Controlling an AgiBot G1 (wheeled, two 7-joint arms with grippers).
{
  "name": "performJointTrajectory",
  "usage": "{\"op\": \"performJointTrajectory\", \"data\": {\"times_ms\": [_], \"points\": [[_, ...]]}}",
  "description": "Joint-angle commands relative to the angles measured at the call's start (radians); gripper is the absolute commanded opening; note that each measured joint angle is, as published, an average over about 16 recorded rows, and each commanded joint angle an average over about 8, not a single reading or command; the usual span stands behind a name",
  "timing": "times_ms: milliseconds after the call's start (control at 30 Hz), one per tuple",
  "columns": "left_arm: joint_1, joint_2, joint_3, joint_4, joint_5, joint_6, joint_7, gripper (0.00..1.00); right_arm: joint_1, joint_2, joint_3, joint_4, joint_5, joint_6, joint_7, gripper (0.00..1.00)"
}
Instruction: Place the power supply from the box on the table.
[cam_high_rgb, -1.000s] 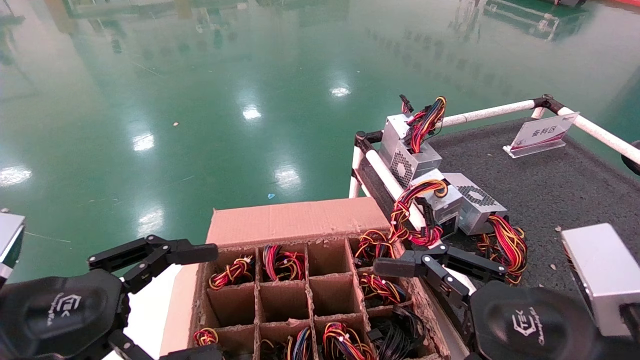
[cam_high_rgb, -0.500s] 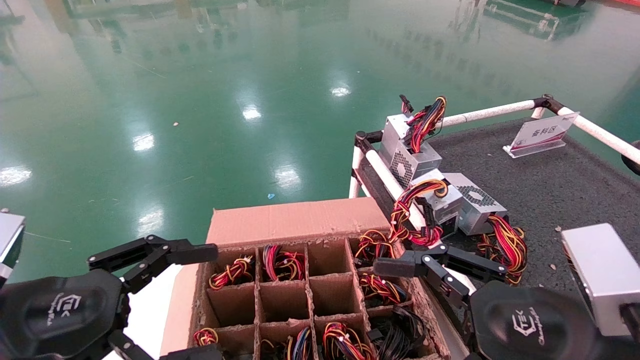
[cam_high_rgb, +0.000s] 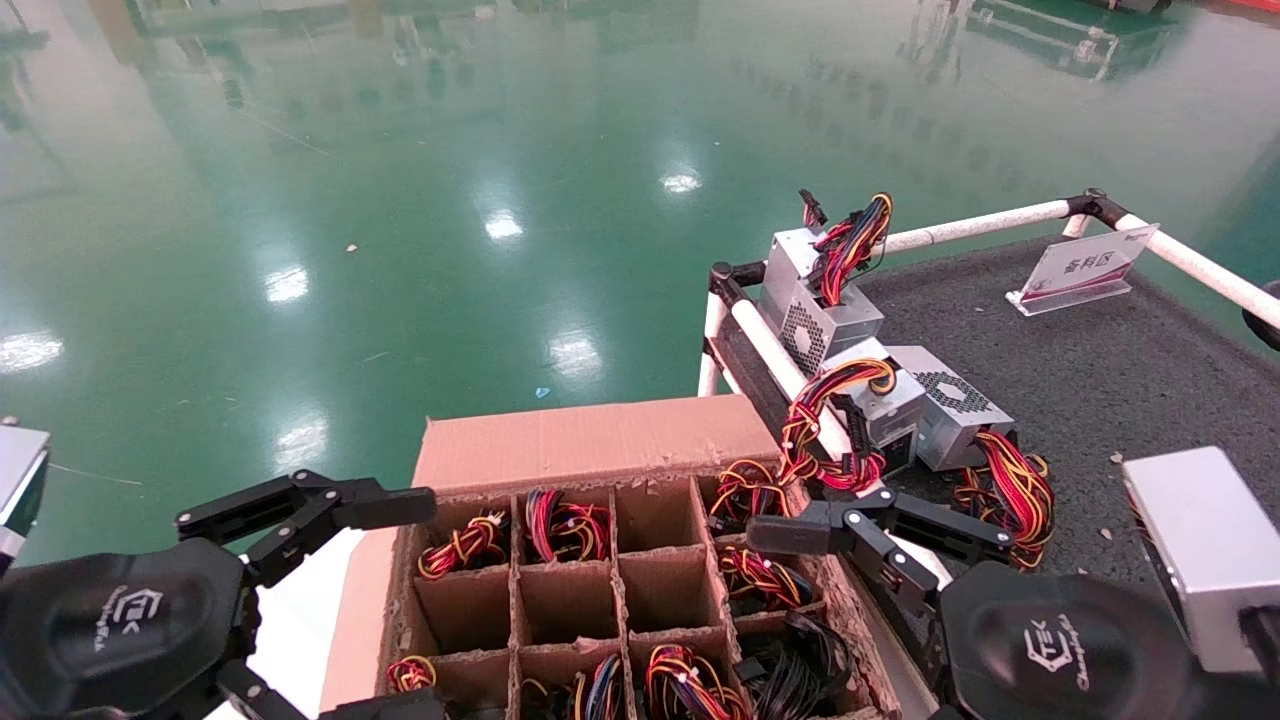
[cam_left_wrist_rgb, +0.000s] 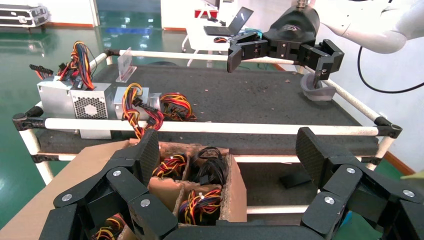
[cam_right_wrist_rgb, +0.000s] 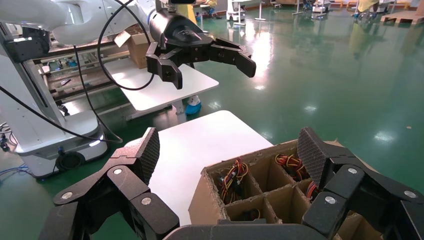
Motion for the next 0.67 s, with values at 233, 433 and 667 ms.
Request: {"op": "performJointTrajectory", "data": {"times_ms": [233,433,667], "points": [[0.0,0.0,0.0,0.0,0.0,0.0,0.0,1.0,0.0,0.0,0.0,0.0,0.0,0.0,0.0,1.0],[0.0,0.0,0.0,0.0,0.0,0.0,0.0,1.0,0.0,0.0,0.0,0.0,0.0,0.0,0.0,1.0],[0.0,0.0,0.0,0.0,0.0,0.0,0.0,1.0,0.0,0.0,0.0,0.0,0.0,0.0,0.0,1.0]]}}
